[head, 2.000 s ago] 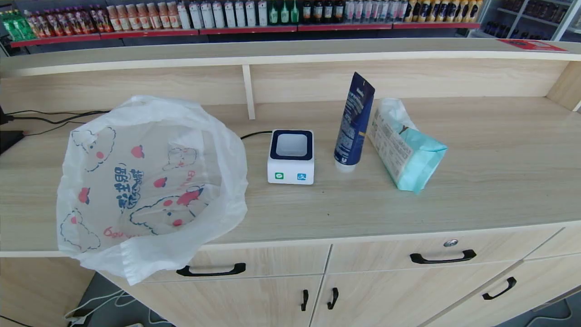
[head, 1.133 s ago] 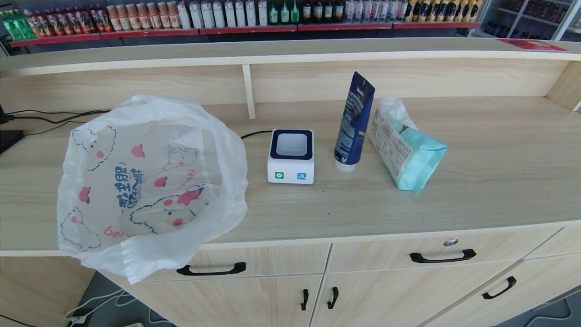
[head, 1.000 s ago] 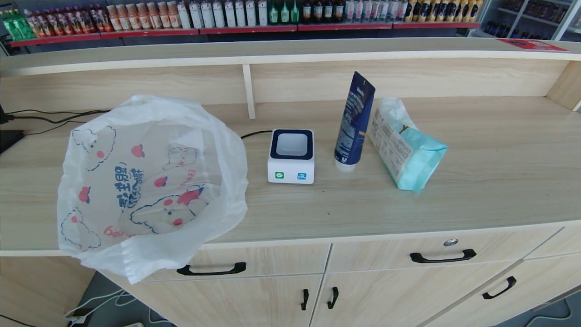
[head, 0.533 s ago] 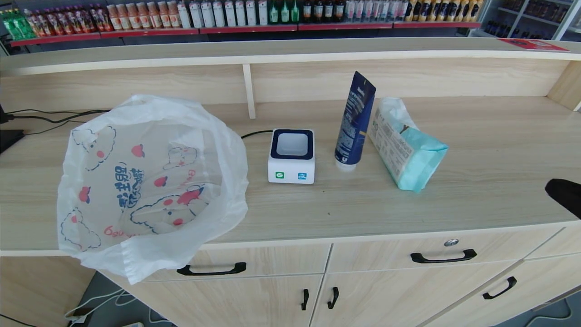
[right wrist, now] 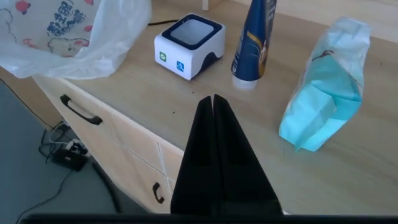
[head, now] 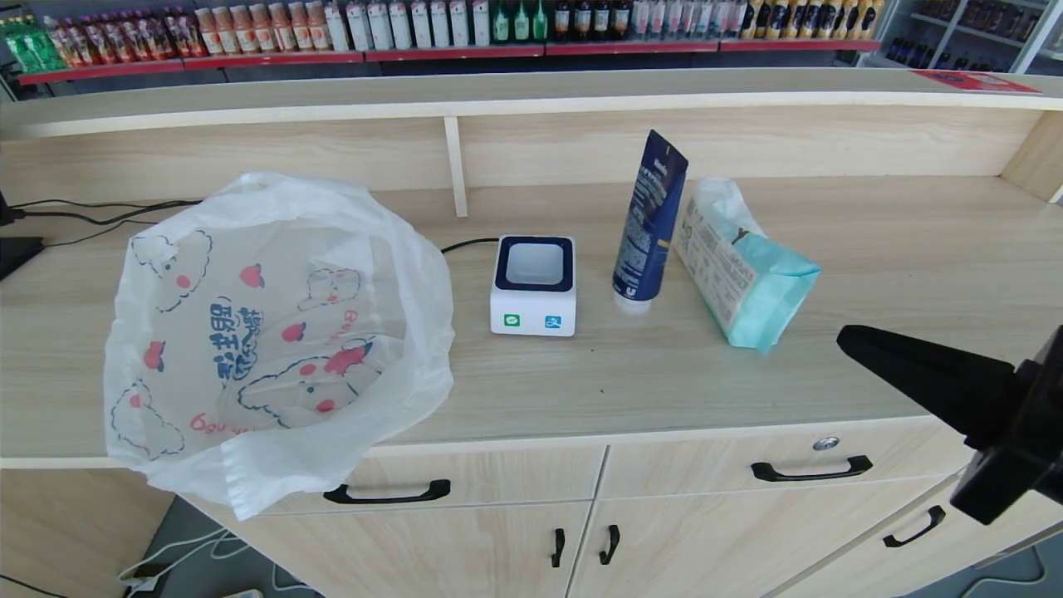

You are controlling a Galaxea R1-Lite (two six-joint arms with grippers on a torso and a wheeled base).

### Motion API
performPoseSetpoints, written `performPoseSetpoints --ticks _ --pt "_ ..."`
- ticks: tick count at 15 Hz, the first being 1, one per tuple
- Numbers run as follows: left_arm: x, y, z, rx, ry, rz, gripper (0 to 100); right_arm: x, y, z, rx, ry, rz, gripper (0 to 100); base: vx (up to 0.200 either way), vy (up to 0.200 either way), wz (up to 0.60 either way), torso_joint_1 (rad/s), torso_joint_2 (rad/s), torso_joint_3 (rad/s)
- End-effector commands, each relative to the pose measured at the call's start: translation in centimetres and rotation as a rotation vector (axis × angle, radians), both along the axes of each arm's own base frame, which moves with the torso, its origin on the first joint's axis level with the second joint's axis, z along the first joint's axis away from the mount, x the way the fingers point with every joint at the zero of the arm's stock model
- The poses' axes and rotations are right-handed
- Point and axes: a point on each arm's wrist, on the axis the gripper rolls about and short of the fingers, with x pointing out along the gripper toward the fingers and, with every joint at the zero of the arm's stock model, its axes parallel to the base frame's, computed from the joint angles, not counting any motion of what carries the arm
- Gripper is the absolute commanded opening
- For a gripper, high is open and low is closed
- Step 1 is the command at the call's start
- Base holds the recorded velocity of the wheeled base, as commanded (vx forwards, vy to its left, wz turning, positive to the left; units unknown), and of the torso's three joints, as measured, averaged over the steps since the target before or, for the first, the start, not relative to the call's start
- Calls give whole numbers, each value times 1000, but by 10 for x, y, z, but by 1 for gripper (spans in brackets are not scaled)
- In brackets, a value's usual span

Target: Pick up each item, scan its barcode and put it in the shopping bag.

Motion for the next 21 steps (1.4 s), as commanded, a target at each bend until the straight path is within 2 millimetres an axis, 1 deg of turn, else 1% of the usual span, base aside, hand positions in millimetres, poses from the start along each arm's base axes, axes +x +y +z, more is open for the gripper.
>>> performPoseSetpoints --ticks 1,2,4,6,8,9,10,13,17,21 --pt "0 0 0 0 0 0 0 3 4 -12 -24 44 1 0 0 0 0 0 0 0" --pt "0 0 0 0 0 0 0 4 5 -14 -17 63 3 100 0 0 0 0 0 0" --pt "0 0 0 0 0 0 0 9 9 -11 -8 67 8 100 0 0 0 0 0 0" --pt "0 0 0 0 0 1 0 10 15 -15 63 149 34 100 0 0 0 0 0 0" --pt "0 0 0 0 0 0 0 14 18 -8 123 167 36 100 0 0 0 0 0 0" --pt "0 0 0 0 0 0 0 17 19 -1 162 166 34 100 0 0 0 0 0 0" --pt "0 0 0 0 0 0 0 20 19 1 171 164 24 100 0 0 0 0 0 0" --pt "0 0 0 0 0 0 0 26 21 -1 170 166 13 100 0 0 0 0 0 0" --pt "0 0 0 0 0 0 0 38 29 13 152 107 7 100 0 0 0 0 0 0" --pt "0 0 0 0 0 0 0 45 33 11 70 69 -1 100 0 0 0 0 0 0"
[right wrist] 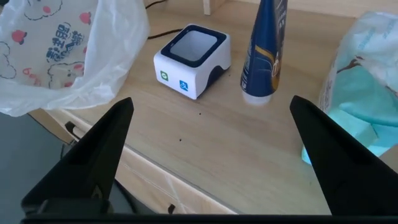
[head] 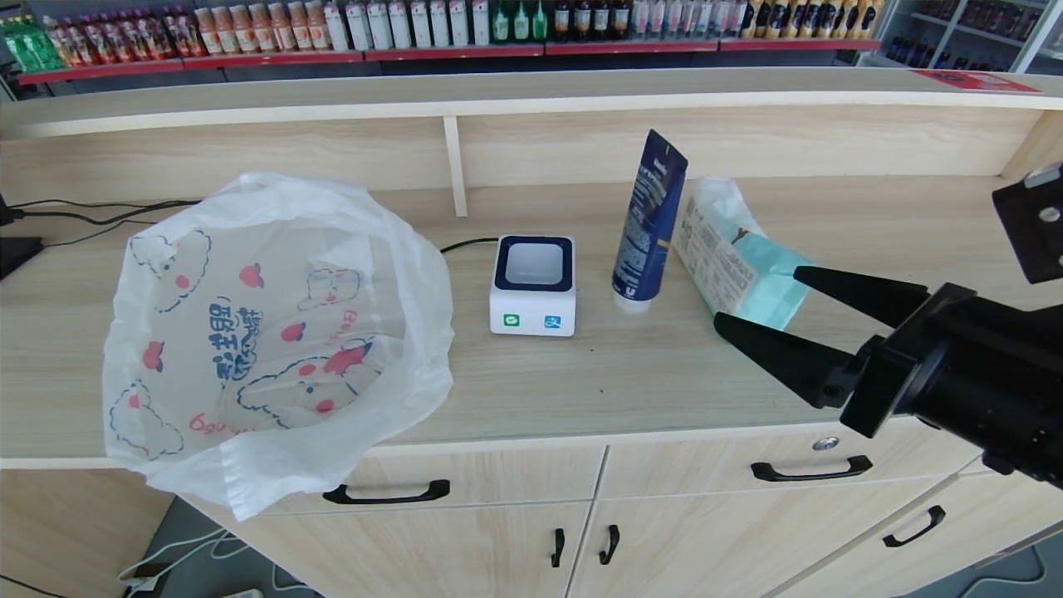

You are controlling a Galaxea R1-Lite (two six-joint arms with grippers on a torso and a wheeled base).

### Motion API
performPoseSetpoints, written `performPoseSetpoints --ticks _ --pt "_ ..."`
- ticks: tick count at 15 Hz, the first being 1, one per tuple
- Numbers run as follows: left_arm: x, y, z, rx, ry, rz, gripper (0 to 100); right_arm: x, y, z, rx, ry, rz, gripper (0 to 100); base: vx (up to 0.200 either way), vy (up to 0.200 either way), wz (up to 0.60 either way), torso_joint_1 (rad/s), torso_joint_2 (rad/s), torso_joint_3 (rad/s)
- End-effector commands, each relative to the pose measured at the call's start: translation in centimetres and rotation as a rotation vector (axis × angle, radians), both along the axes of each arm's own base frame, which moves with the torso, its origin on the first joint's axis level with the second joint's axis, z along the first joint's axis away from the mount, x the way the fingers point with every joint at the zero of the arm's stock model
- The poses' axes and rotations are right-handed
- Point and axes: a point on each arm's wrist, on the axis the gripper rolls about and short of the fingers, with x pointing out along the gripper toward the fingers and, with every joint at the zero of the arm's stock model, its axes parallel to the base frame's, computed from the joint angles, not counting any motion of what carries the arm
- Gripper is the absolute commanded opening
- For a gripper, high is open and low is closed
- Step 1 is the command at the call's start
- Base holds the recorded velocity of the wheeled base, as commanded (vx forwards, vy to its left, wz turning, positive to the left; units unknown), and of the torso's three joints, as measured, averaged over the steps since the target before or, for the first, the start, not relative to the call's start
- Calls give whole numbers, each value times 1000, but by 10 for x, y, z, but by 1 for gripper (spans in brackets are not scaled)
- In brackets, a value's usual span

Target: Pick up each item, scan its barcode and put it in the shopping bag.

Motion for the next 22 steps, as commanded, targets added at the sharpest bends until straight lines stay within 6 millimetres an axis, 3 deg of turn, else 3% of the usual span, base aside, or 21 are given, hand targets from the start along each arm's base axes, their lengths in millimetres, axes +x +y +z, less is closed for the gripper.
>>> performPoseSetpoints --ticks 1,5,9,12,22 --pt "0 0 0 0 1 0 0 8 6 1 -20 -8 0 100 0 0 0 0 0 0" --pt "0 0 0 0 1 1 0 33 23 -2 12 -70 -9 100 0 0 0 0 0 0" --pt "0 0 0 0 1 0 0 69 42 -21 112 -191 -123 100 0 0 0 0 0 0" --pt "0 0 0 0 1 0 0 82 51 -35 130 -225 -131 100 0 0 0 0 0 0" --pt "0 0 0 0 1 0 0 98 62 -58 114 -248 -137 100 0 0 0 0 0 0"
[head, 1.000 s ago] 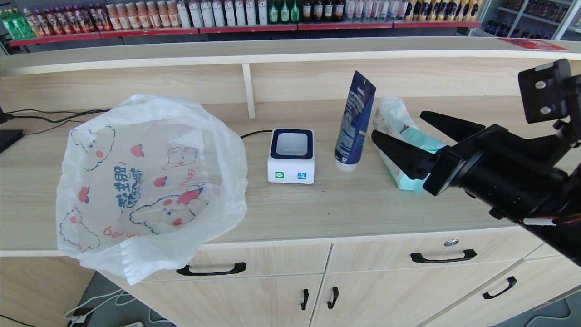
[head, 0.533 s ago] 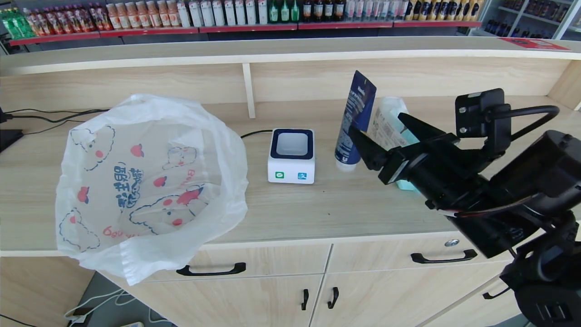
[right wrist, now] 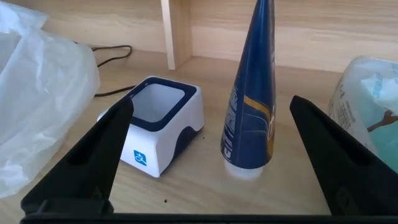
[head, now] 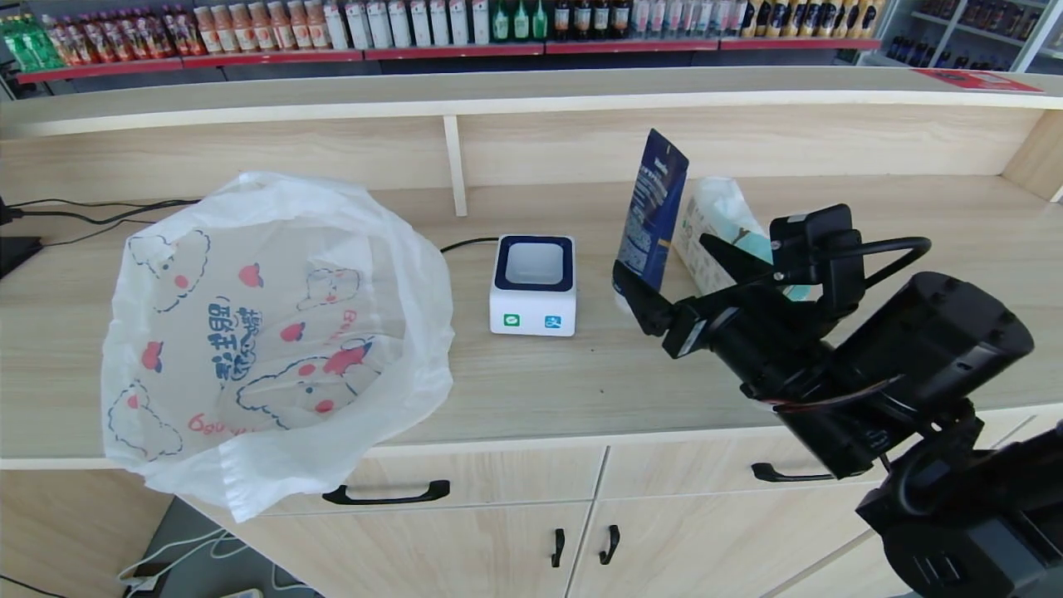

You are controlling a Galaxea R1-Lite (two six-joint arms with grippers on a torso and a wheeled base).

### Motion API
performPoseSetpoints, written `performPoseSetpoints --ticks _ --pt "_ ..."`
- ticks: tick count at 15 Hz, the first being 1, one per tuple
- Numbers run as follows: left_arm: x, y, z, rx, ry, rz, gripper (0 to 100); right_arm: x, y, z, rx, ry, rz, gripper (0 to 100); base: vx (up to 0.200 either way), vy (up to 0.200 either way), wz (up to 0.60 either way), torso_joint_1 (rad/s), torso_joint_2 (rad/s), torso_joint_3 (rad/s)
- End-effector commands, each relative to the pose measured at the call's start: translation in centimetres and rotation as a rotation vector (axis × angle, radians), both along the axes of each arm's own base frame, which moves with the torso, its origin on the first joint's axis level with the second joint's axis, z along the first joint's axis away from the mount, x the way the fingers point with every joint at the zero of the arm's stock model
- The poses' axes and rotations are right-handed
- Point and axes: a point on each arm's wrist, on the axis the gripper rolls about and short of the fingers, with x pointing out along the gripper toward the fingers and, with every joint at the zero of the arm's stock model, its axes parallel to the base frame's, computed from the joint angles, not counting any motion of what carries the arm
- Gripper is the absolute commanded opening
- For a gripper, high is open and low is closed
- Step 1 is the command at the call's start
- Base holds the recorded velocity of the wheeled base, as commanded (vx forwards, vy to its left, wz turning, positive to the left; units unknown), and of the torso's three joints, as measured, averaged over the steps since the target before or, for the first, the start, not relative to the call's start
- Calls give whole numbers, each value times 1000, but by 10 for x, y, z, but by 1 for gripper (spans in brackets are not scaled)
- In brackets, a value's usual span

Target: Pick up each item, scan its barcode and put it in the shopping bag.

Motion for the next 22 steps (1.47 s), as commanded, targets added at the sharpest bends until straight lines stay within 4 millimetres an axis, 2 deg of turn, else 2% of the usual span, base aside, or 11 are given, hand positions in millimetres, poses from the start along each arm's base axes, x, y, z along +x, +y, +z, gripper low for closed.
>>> performPoseSetpoints --ticks 1,6,12,14,22 --pt "0 0 0 0 0 0 0 8 5 -12 -16 23 -3 100 0 0 0 0 0 0" --pt "0 0 0 0 0 0 0 44 1 -14 7 -8 -70 100 0 0 0 0 0 0" --pt "0 0 0 0 0 0 0 53 0 -21 4 0 -87 100 0 0 0 0 0 0" --pt "0 0 0 0 0 0 0 61 2 -21 20 -2 -120 100 0 0 0 0 0 0" --pt "0 0 0 0 0 1 0 67 12 -25 25 17 -118 100 0 0 0 0 0 0"
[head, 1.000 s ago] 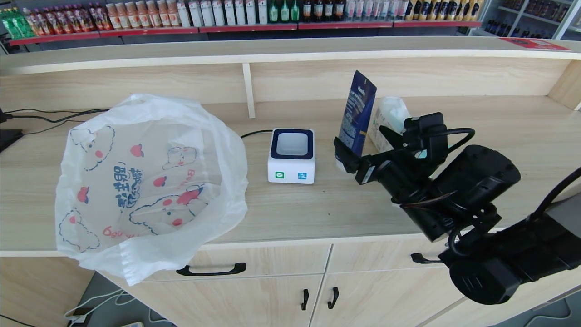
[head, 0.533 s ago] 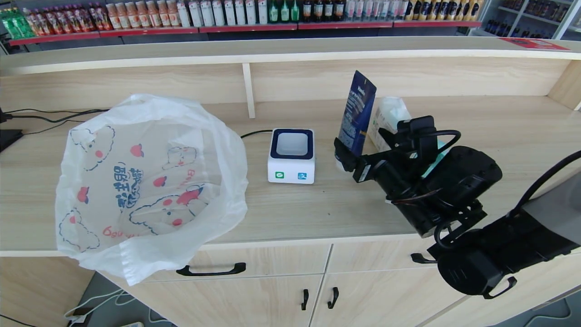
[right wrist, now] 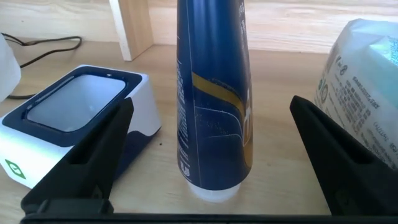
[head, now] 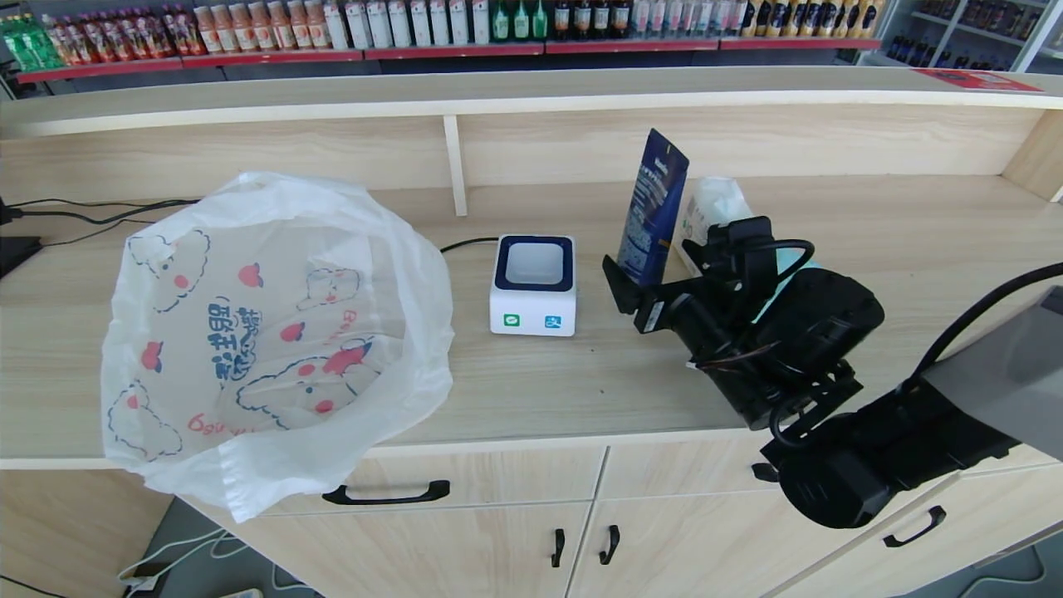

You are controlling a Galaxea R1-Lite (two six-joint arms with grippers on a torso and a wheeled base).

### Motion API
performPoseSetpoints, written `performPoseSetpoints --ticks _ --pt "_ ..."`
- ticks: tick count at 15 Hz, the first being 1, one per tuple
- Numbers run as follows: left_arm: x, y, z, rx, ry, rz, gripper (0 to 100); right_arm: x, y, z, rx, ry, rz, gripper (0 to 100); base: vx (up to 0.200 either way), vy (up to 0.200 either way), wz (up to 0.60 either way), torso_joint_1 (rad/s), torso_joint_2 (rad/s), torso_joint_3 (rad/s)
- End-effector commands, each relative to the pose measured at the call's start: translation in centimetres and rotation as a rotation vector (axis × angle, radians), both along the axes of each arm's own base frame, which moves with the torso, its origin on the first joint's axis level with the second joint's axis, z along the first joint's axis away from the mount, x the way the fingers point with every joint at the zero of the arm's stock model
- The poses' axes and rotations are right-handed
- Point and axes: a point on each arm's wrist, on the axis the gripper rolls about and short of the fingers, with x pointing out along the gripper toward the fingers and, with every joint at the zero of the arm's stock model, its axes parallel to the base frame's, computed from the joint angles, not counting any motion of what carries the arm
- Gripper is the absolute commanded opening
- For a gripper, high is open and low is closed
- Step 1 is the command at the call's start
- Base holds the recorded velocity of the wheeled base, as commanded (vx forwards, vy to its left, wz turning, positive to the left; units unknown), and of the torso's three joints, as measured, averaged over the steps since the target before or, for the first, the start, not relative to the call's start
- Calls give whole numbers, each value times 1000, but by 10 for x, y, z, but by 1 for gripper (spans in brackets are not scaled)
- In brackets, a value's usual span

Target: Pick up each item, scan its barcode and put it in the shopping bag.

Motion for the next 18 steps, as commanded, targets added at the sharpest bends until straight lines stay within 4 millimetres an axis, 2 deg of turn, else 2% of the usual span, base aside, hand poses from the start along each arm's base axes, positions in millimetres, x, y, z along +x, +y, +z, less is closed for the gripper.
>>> performPoseSetpoints --ticks 1,12,18 --pt "0 0 0 0 0 0 0 -1 7 1 10 -1 15 100 0 0 0 0 0 0" --pt "0 0 0 0 0 0 0 3 17 11 78 28 -54 100 0 0 0 0 0 0" --pt "0 0 0 0 0 0 0 13 20 -1 66 47 -63 100 0 0 0 0 0 0"
